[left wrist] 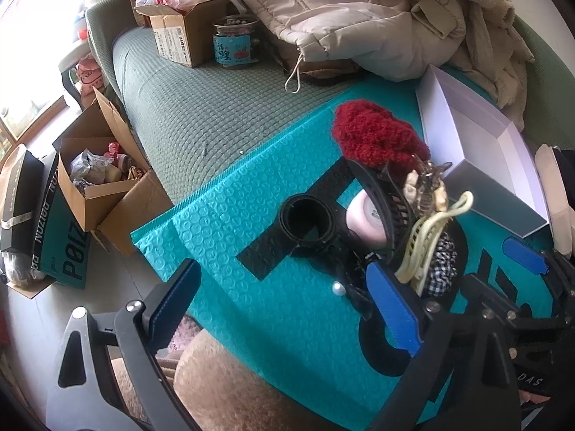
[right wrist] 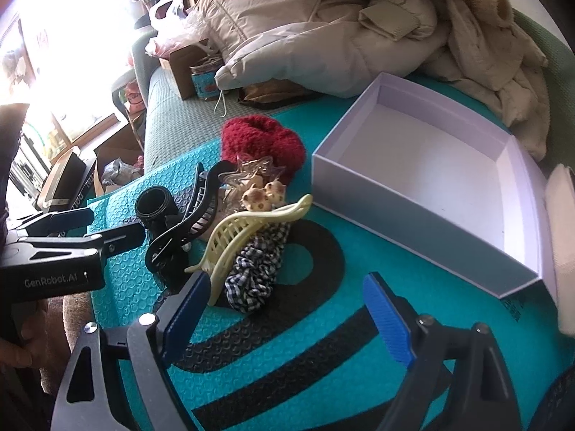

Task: Organize objects
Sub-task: 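Move both tools toward the pile of small items on the mat, then grasp the checkered scrunchie with the right tool while the left tool reaches the black strap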

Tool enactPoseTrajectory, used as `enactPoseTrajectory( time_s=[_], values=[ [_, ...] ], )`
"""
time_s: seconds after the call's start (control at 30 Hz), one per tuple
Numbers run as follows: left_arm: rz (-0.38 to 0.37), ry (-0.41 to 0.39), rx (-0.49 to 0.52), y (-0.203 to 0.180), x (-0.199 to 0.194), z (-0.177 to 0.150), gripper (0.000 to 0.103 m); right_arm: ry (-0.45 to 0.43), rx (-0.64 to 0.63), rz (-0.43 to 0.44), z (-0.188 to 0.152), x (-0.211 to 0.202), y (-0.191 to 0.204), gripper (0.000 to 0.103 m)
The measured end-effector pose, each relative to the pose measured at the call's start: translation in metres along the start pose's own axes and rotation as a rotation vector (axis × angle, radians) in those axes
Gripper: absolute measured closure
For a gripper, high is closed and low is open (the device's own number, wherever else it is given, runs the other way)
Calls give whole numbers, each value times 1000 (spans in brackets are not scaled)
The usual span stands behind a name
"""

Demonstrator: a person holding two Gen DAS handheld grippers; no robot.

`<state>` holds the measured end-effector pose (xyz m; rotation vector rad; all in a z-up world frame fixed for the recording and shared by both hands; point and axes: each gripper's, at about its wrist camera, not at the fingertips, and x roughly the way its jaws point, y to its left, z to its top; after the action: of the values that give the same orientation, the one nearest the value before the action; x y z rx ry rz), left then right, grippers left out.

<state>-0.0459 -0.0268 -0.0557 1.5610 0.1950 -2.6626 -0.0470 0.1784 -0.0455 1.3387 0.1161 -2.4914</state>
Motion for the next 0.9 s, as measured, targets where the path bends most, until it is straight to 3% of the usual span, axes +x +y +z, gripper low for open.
enactPoseTrajectory(
  time_s=[0.17, 0.3, 0.77, 0.83, 0.9],
  values=[
    [-19, 3, -10, 7, 12, 6, 14, 21, -8, 15, 1, 12, 2, 19],
    [-16, 6, -22, 14, 20, 10, 14, 54, -14, 14, 1, 23, 2, 32],
    [-44, -1, -2, 14, 42, 22, 20, 83, -20, 43, 2, 43, 1, 44],
    [-46, -1, 5, 12, 44, 23, 23, 78, -23, 40, 2, 43, 1, 49],
    [-55, -1, 12, 10, 46, 25, 28, 71, -27, 34, 3, 43, 1, 63]
  ],
)
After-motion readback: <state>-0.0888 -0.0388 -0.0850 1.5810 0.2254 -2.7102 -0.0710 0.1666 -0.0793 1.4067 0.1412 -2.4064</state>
